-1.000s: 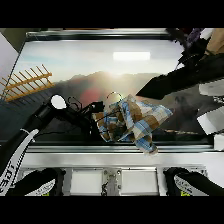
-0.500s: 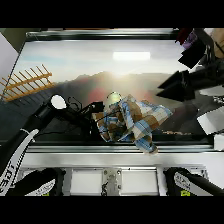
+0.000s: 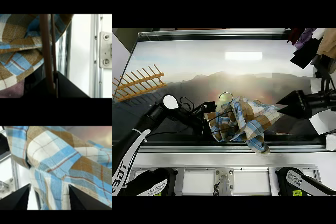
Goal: Fold the clothes and pants, and hang the long-sleeved shirts on hangers.
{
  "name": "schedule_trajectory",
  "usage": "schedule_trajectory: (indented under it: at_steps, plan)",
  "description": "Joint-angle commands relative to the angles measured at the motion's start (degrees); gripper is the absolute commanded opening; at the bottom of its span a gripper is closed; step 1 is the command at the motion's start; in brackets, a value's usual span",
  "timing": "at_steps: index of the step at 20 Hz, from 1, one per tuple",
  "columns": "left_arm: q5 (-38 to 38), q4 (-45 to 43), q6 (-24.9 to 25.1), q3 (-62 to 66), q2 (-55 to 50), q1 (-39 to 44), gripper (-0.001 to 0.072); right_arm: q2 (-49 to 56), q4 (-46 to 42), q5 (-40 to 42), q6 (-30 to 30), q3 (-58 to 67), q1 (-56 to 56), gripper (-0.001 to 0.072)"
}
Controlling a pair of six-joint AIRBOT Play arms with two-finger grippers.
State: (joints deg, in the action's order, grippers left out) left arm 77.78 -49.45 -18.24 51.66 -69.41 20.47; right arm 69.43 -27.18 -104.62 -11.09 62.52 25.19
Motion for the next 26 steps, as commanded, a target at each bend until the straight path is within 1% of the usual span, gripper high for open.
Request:
schedule_trajectory:
  at_steps: [1, 7, 10, 15, 19, 26]
  plan:
    - [0.0, 0.0, 0.0, 0.0, 0.0, 0.0, 0.0011, 0.0, -0.3, 3.1, 7.4, -4.2, 0.9, 0.0516]
    - [0.0, 0.0, 0.0, 0.0, -0.1, 0.0, 0.0011, 0.0, -0.4, 4.8, 13.0, -9.9, 0.7, 0.0516]
    - [0.0, 0.0, 0.0, 0.0, -0.1, 0.0, 0.0011, 0.1, 0.9, 5.9, 14.6, -11.9, -0.9, 0.0516]
    - [0.0, 0.0, 0.0, 0.0, -0.1, 0.0, 0.0011, 1.8, 3.1, 7.1, 14.6, -11.9, -5.3, 0.0516]
    - [0.0, 0.0, 0.0, 0.0, -0.1, 0.0, 0.0011, 3.0, 3.0, 7.1, 14.6, -11.9, -8.1, 0.0516]
    - [0.0, 0.0, 0.0, 0.0, -0.1, 0.0, 0.0011, 3.0, 3.0, 7.1, 14.6, -11.9, -8.7, 0.0516]
